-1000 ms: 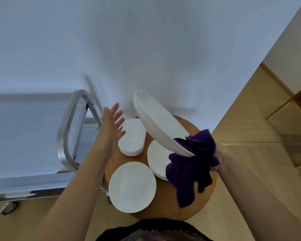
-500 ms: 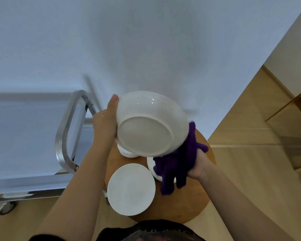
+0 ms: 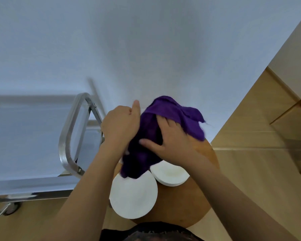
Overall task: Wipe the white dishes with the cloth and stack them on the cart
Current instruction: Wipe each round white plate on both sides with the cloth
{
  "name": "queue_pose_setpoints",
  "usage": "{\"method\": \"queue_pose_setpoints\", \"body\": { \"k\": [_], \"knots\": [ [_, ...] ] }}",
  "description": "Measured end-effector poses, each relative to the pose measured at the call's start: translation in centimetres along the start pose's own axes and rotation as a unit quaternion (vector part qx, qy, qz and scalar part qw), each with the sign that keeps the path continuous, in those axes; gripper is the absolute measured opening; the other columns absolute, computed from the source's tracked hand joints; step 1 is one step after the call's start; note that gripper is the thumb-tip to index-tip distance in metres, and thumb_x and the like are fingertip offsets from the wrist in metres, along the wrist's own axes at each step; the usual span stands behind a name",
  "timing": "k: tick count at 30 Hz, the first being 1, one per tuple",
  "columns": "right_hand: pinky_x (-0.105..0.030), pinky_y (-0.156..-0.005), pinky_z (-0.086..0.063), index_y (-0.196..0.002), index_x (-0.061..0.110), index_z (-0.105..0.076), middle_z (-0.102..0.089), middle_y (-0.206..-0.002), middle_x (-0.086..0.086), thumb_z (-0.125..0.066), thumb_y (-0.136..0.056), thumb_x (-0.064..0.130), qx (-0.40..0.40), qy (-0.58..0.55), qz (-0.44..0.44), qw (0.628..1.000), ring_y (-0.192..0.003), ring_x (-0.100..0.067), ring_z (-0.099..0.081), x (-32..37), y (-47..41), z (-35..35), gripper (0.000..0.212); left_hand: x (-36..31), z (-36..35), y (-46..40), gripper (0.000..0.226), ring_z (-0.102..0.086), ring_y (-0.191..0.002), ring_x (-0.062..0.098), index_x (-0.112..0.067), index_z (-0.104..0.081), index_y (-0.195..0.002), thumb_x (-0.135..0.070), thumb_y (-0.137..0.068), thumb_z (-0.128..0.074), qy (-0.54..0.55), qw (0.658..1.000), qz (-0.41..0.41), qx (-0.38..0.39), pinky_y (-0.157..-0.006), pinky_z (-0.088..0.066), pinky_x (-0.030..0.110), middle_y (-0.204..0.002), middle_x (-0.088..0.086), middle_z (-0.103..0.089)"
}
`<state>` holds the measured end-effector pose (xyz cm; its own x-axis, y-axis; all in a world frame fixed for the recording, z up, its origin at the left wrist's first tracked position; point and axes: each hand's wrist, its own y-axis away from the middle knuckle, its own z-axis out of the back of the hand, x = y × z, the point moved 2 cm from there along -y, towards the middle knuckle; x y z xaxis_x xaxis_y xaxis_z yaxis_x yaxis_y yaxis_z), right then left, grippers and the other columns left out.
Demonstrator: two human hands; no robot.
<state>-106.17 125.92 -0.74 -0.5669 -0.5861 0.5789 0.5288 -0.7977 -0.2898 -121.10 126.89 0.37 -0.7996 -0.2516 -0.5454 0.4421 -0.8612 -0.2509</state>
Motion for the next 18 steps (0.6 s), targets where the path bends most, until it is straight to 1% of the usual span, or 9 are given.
{"method": "queue_pose_setpoints", "body": {
  "k": [1, 3, 6, 8, 10, 12, 14, 16, 18],
  "knots": [
    [-0.026, -0.096, -0.032, -0.134, 0.020, -0.039, -0.050, -0.128, -0.004, -0.064, -0.076, 0.059, 0.029, 0.075, 0.015, 0.997, -0.117, -0.017, -0.044, -0.3, -0.4, 0.0, 0.075, 0.0, 0.2, 0.2, 0.064, -0.041, -0.047, 0.020, -0.012, -0.037, -0.045, -0.046, -0.098, -0.026, 0.013, 1.000, -0.014, -0.002, -0.049, -0.028, 0.029, -0.046, 0.002, -0.040],
    [-0.030, -0.089, -0.037, -0.137, 0.023, -0.034, -0.046, -0.134, -0.004, -0.068, -0.066, 0.065, 0.060, 0.149, 0.030, 0.987, -0.116, -0.024, -0.046, -1.0, -1.5, 0.6, 0.089, -0.1, 0.5, 0.6, 0.063, -0.037, -0.045, 0.018, -0.013, -0.034, -0.045, -0.044, -0.099, -0.029, 0.032, 0.998, -0.046, 0.002, -0.048, -0.030, 0.029, -0.043, 0.000, -0.036],
    [-0.025, -0.070, -0.041, -0.126, 0.027, -0.035, -0.055, -0.118, 0.003, -0.071, -0.056, 0.068, 0.081, 0.139, 0.050, 0.986, -0.092, -0.014, -0.052, -0.6, -2.1, 2.1, 0.089, -0.2, 0.8, 0.9, 0.062, -0.034, -0.042, 0.017, -0.014, -0.031, -0.045, -0.043, -0.099, -0.033, 0.061, 0.995, -0.072, 0.010, -0.050, -0.032, 0.031, -0.041, -0.003, -0.032],
    [-0.023, -0.067, -0.042, -0.120, 0.029, -0.035, -0.057, -0.101, 0.012, -0.073, -0.054, 0.067, 0.109, 0.100, 0.066, 0.987, -0.081, -0.008, -0.050, -0.7, -2.5, 2.7, 0.085, -0.1, 0.8, 1.2, 0.061, -0.029, -0.041, 0.015, -0.016, -0.027, -0.044, -0.042, -0.098, -0.037, 0.089, 0.994, -0.066, 0.009, -0.049, -0.029, 0.030, -0.039, -0.005, -0.027],
    [-0.019, -0.067, -0.044, -0.115, 0.035, -0.033, -0.051, -0.090, 0.022, -0.074, -0.052, 0.066, 0.141, 0.064, 0.072, 0.985, -0.078, -0.006, -0.052, -0.7, -2.7, 3.2, 0.081, 0.1, 0.6, 1.5, 0.062, -0.024, -0.039, 0.010, -0.020, -0.024, -0.043, -0.041, -0.097, -0.043, 0.138, 0.990, -0.040, 0.012, -0.047, -0.025, 0.028, -0.036, -0.006, -0.024],
    [-0.013, -0.067, -0.040, -0.113, 0.042, -0.032, -0.047, -0.087, 0.027, -0.072, -0.050, 0.068, 0.147, 0.056, 0.073, 0.985, -0.079, -0.002, -0.051, -0.8, -2.8, 3.6, 0.079, 0.4, 0.2, 1.9, 0.065, -0.023, -0.036, 0.010, -0.021, -0.024, -0.038, -0.041, -0.096, -0.047, 0.195, 0.980, 0.002, 0.027, -0.048, -0.024, 0.027, -0.033, -0.007, -0.024],
    [-0.010, -0.067, -0.039, -0.111, 0.045, -0.032, -0.047, -0.087, 0.031, -0.069, -0.049, 0.070, 0.149, 0.035, 0.059, 0.987, -0.079, 0.001, -0.051, -1.3, -2.5, 4.0, 0.077, 0.9, 0.1, 2.2, 0.062, -0.024, -0.038, 0.008, -0.021, -0.028, -0.038, -0.043, -0.092, -0.051, 0.248, 0.965, 0.077, 0.033, -0.051, -0.027, 0.029, -0.038, -0.010, -0.026],
    [-0.011, -0.067, -0.044, -0.108, 0.050, -0.033, -0.051, -0.091, 0.031, -0.070, -0.049, 0.069, 0.116, -0.022, 0.020, 0.993, -0.084, 0.006, -0.054, -2.3, -1.9, 4.6, 0.072, 1.6, 0.3, 2.1, 0.047, -0.031, -0.044, 0.011, -0.026, -0.035, -0.048, -0.045, -0.086, -0.056, 0.307, 0.933, 0.185, 0.006, -0.052, -0.030, 0.031, -0.050, -0.005, -0.036],
    [-0.011, -0.066, -0.049, -0.101, 0.060, -0.032, -0.054, -0.095, 0.033, -0.074, -0.048, 0.064, 0.056, -0.114, -0.027, 0.992, -0.088, 0.007, -0.057, -3.7, -1.2, 5.0, 0.067, 2.2, 0.2, 2.2, 0.032, -0.039, -0.052, 0.013, -0.024, -0.045, -0.061, -0.046, -0.079, -0.058, 0.376, 0.884, 0.277, -0.006, -0.054, -0.033, 0.030, -0.063, -0.001, -0.045]
  ]
}}
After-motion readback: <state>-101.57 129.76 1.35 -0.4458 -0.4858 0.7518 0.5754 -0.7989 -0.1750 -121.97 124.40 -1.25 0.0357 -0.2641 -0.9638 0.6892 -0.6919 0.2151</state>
